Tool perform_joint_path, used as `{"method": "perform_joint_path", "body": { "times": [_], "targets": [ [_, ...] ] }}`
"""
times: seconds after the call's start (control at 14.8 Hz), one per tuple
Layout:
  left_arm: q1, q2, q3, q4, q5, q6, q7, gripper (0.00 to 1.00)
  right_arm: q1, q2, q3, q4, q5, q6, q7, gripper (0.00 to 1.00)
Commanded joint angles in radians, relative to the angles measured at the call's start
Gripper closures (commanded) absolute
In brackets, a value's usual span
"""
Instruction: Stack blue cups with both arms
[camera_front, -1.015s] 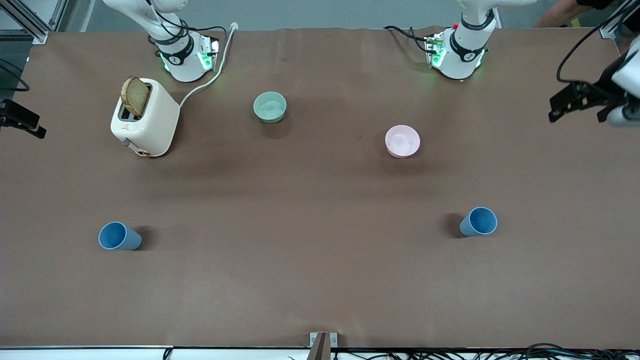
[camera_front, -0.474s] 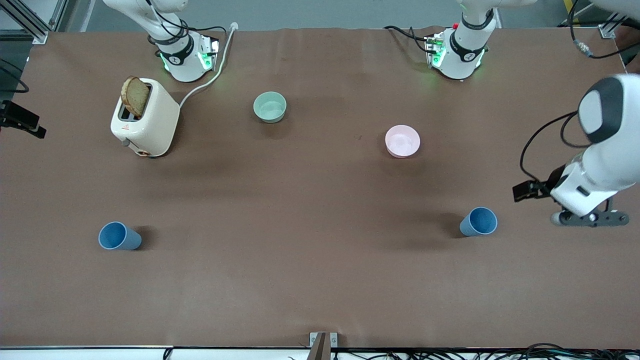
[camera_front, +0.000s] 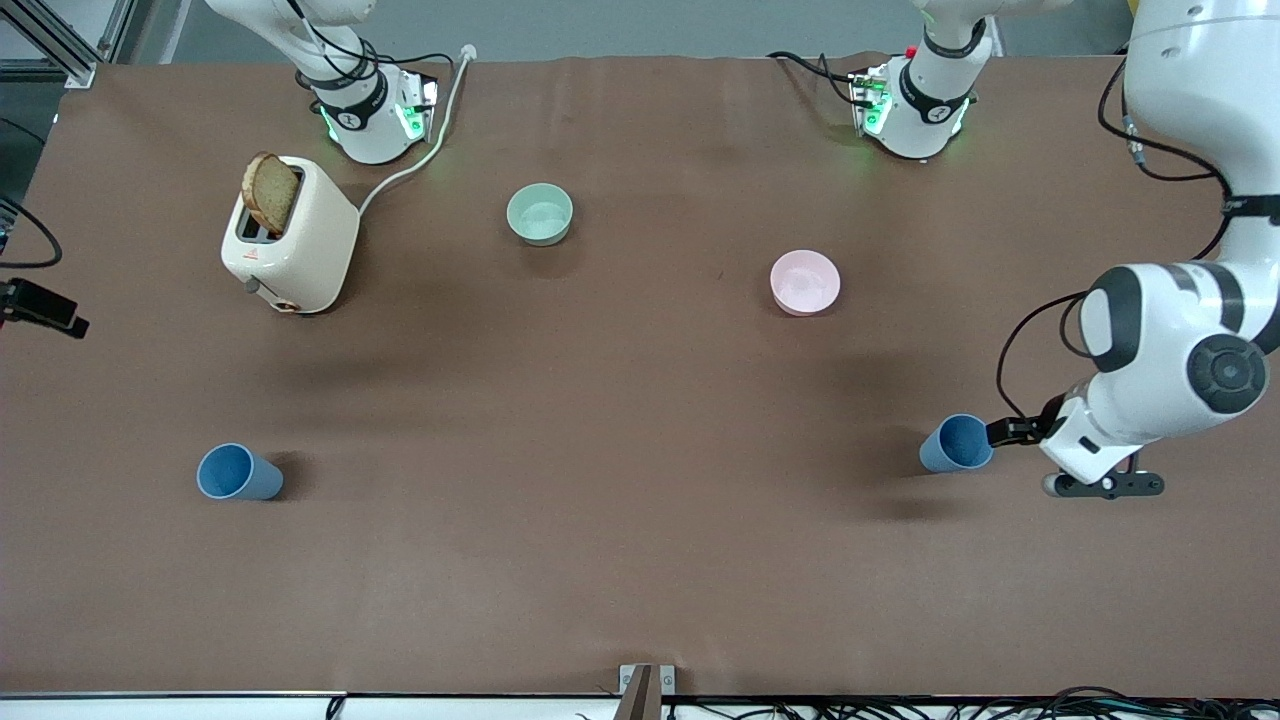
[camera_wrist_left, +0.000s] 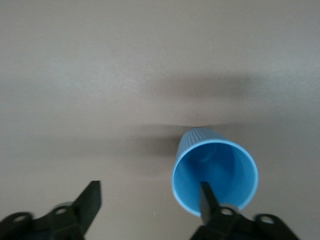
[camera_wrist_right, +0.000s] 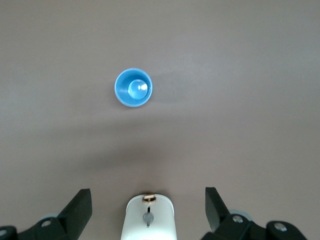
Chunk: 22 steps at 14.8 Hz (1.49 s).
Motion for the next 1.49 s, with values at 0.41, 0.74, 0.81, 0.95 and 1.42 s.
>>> {"method": "perform_joint_path", "body": {
  "times": [0.41, 0.74, 0.81, 0.95, 1.42],
  "targets": [
    [-0.013, 0.06, -0.006, 0.003, -0.002, 0.02, -0.002, 0.97, 0.008, 0.311, -0.025, 0.002, 0.134, 0.289, -0.109, 0.01],
    [-0.039, -0.026, -0.102, 0.026, -0.002, -0.075, -0.107, 1.0, -0.005, 0.431, -0.025, 0.002, 0.225, 0.368, -0.177, 0.03],
    [-0.039, -0.032, -0.151, 0.038, -0.002, -0.11, -0.173, 1.0, -0.005, 0.443, -0.023, 0.002, 0.225, 0.394, -0.183, 0.03],
    [-0.042, -0.043, -0.281, 0.046, 0.002, -0.149, -0.348, 1.0, -0.014, 0.469, -0.023, 0.002, 0.226, 0.414, -0.183, 0.05],
    [-0.309, 0.033, -0.348, 0.082, 0.015, -0.091, -0.793, 1.0, -0.006, 0.523, -0.016, 0.001, 0.228, 0.489, -0.183, 0.44]
  ]
}}
